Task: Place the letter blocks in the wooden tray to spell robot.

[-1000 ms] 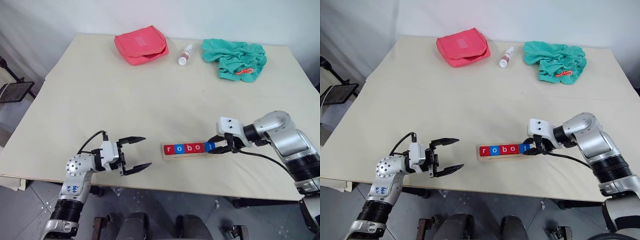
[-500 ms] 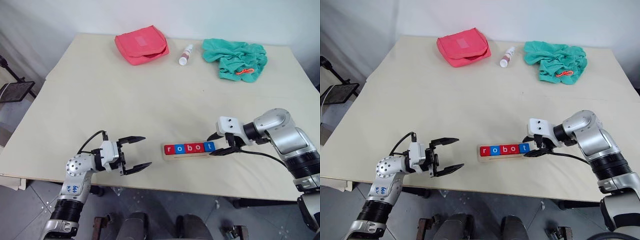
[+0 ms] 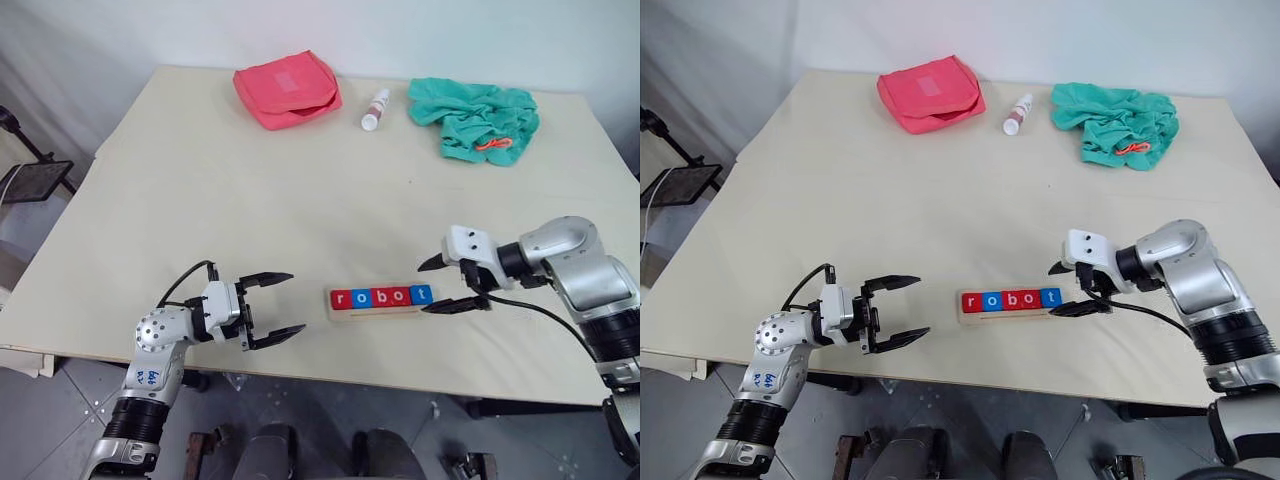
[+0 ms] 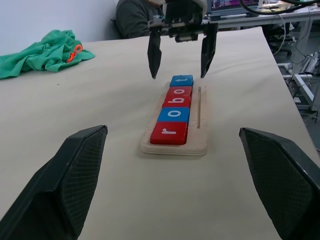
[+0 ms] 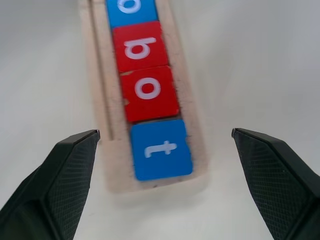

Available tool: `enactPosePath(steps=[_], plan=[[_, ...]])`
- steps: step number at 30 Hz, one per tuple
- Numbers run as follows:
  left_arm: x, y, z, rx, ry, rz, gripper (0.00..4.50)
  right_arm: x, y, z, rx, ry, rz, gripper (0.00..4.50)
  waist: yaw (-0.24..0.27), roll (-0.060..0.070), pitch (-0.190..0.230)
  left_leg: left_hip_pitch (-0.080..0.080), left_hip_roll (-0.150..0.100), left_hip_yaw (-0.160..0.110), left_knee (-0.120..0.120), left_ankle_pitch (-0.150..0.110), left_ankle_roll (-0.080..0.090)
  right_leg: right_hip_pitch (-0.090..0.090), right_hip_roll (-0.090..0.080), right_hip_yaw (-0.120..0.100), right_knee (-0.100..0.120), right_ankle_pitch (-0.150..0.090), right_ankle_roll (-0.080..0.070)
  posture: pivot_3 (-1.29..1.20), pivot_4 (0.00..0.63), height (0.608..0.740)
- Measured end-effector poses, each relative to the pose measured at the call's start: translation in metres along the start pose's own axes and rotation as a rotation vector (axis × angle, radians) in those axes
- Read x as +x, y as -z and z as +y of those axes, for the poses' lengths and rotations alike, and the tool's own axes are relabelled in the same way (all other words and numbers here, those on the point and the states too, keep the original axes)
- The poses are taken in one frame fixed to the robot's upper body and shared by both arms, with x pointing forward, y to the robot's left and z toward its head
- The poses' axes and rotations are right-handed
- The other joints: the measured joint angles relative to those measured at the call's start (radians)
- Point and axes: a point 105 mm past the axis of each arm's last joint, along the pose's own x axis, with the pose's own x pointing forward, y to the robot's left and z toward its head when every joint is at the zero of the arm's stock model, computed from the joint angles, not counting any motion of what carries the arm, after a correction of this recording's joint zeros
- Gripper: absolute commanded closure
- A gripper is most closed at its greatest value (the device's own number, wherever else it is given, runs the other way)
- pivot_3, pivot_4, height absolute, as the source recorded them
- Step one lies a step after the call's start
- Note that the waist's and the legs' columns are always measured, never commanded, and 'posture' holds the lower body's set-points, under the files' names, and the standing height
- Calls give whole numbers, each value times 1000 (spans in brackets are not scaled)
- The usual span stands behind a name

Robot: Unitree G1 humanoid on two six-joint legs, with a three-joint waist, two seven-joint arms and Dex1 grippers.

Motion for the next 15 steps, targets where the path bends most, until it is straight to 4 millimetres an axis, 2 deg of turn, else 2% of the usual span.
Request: enactPosePath(steps=[10,15], plan=[[2,-2,2,12,4,-5,0,-3,19,5,78,35,5,4448,-2,0,0,0,0,1,0,0,0,0,0,0,0,0,0,0,150,740],[2,-2,2,11,7,-5,0,-3,21,3,82,54,10,4448,-2,0,0,0,0,1,0,0,0,0,0,0,0,0,0,0,150,740]])
